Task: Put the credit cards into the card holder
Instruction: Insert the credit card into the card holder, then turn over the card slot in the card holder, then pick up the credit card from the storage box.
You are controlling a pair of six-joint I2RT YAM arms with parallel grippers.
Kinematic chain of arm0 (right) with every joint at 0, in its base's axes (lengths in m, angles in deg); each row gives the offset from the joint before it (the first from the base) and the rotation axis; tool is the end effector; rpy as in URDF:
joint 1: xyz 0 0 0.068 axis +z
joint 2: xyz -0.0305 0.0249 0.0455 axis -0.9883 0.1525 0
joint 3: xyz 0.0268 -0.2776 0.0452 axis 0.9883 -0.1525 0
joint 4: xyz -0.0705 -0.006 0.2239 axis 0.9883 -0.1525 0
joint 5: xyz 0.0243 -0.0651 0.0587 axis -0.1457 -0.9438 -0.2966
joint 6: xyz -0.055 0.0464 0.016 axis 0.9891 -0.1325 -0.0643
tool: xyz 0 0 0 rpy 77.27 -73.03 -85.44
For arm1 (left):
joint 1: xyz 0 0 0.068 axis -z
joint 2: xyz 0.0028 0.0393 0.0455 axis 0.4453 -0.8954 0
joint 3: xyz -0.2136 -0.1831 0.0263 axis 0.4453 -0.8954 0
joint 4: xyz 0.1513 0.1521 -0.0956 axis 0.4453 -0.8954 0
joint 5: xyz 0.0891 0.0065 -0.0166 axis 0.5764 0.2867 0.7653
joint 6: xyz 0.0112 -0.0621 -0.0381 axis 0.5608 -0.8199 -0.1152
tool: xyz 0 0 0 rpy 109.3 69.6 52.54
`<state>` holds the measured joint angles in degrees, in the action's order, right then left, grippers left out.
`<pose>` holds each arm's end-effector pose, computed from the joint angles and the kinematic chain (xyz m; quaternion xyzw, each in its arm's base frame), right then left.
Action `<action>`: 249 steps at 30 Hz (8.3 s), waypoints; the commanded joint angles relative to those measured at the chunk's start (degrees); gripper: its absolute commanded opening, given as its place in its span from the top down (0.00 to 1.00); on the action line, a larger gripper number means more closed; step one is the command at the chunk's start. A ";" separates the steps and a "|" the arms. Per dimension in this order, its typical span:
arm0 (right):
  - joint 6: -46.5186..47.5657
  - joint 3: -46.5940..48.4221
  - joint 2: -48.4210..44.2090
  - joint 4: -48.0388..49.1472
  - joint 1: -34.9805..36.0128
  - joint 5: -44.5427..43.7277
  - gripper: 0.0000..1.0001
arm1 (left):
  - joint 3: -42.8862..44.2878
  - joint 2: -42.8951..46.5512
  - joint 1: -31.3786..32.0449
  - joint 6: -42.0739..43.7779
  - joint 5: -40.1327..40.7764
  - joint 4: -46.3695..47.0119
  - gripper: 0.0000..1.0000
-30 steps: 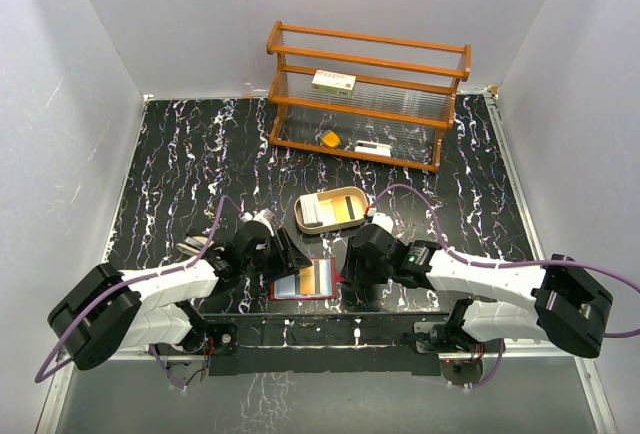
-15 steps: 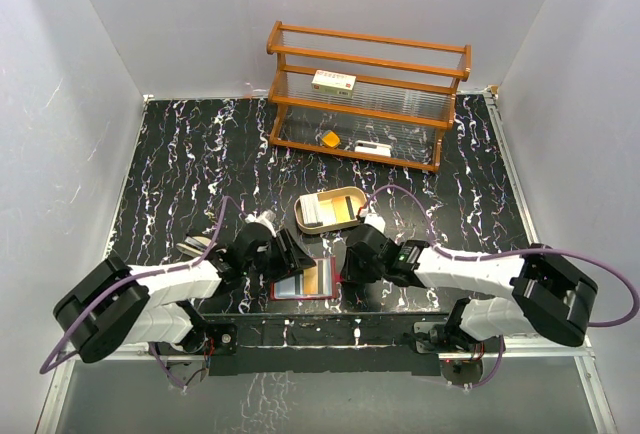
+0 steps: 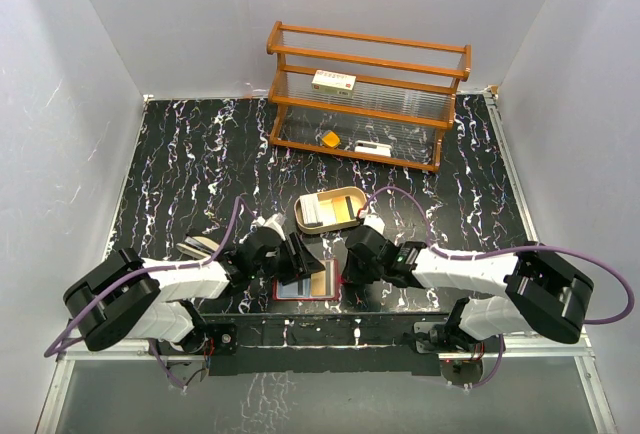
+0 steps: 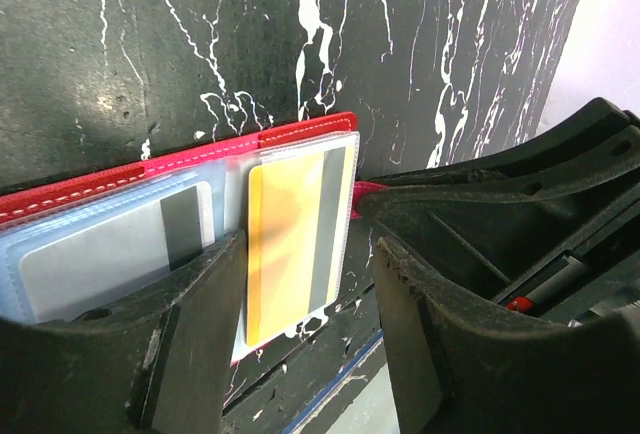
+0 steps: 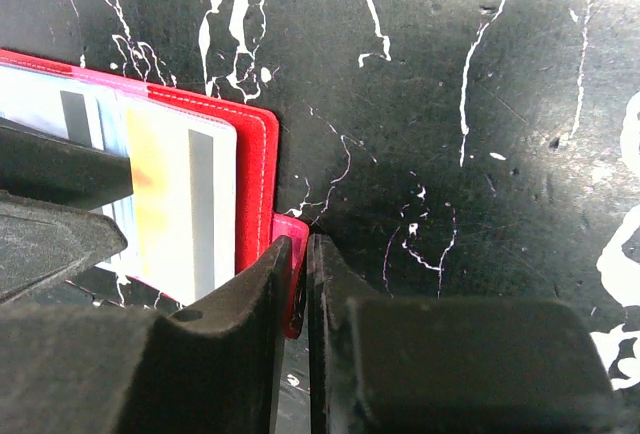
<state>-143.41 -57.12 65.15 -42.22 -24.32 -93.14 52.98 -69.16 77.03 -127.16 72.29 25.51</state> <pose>0.1258 0.1791 0.1586 -0.0061 0.9577 0.1989 0.2077 0.1413 -0.1843 0.1604 -0.1013 0.8621 -0.4532 0.2029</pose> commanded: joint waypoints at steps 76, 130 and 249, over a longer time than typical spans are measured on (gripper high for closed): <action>0.52 12.05 14.37 4.40 4.51 2.95 0.94 | -5.12 20.26 -11.14 1.91 -8.16 -13.71 0.38; -0.06 8.69 11.39 8.43 4.92 1.95 0.90 | -3.33 13.10 -10.39 -0.76 -14.21 -4.14 0.73; 19.58 36.69 27.41 4.11 -13.87 8.91 0.33 | 21.06 -1.61 -29.73 10.54 -6.65 -27.24 0.49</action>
<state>-125.05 -21.91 93.08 -42.50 -37.85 -84.60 70.59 -68.46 47.77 -117.93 68.90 -3.82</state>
